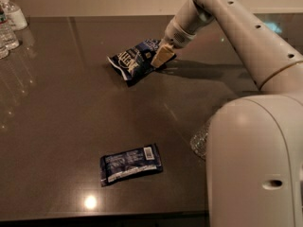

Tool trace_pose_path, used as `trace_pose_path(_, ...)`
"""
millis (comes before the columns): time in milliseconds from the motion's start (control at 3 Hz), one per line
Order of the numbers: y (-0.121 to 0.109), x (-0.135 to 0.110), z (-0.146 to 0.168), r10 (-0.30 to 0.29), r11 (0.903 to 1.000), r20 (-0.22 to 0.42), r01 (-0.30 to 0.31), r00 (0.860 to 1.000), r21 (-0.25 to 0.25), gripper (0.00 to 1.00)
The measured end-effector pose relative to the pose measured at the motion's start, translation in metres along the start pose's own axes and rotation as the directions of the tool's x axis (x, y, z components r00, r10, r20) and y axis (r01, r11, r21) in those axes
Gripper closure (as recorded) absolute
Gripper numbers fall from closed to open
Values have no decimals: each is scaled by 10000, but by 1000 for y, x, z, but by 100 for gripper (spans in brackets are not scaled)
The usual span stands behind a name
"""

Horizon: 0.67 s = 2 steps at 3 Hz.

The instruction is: Move blue chip bag near rxbar blueberry

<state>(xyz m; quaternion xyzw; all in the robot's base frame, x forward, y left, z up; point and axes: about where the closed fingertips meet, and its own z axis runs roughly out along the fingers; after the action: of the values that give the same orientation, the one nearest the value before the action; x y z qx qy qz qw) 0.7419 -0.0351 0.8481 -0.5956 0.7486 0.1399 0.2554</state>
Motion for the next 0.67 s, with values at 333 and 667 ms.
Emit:
trace_pose_path(333, 5, -2, -11, -135, 9999, 215, 134, 9997, 24, 87)
trace_pose_path(667, 22, -10, -29, -118, 9996, 619, 134, 9980, -253, 100)
